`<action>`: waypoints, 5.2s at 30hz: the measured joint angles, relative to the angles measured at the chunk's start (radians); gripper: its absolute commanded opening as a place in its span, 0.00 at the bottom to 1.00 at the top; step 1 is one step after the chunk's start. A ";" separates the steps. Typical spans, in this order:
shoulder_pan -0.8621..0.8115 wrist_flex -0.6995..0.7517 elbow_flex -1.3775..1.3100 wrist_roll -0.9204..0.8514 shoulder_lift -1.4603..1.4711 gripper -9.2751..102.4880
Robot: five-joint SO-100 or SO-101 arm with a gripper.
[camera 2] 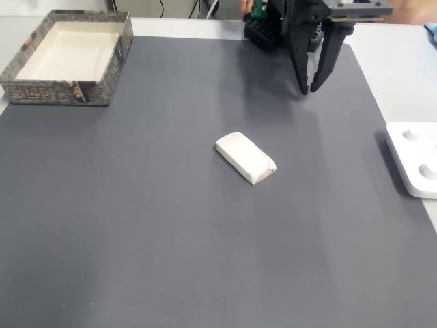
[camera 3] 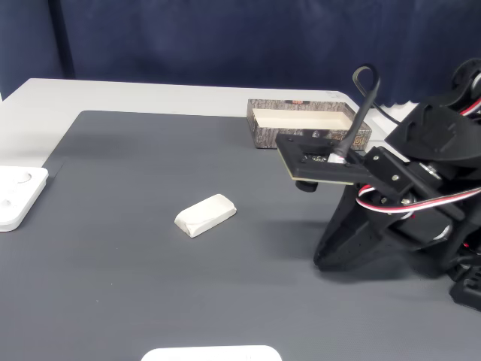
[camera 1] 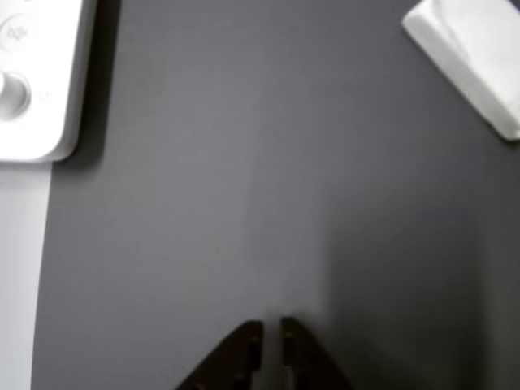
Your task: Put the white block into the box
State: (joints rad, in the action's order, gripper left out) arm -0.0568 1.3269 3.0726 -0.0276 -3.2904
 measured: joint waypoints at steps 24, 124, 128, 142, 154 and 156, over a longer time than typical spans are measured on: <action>-0.327 -0.018 -0.624 0.290 0.917 0.07; -0.360 0.264 -1.810 1.247 2.108 0.07; -0.364 0.262 -1.819 1.266 2.108 0.07; -0.367 0.264 -1.819 1.292 2.108 0.14; -0.370 0.262 -1.819 1.155 2.120 0.29; -0.370 0.258 -1.819 1.101 2.131 0.30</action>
State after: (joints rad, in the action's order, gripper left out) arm -0.4264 1.5846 1.2533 1.0738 -1.1597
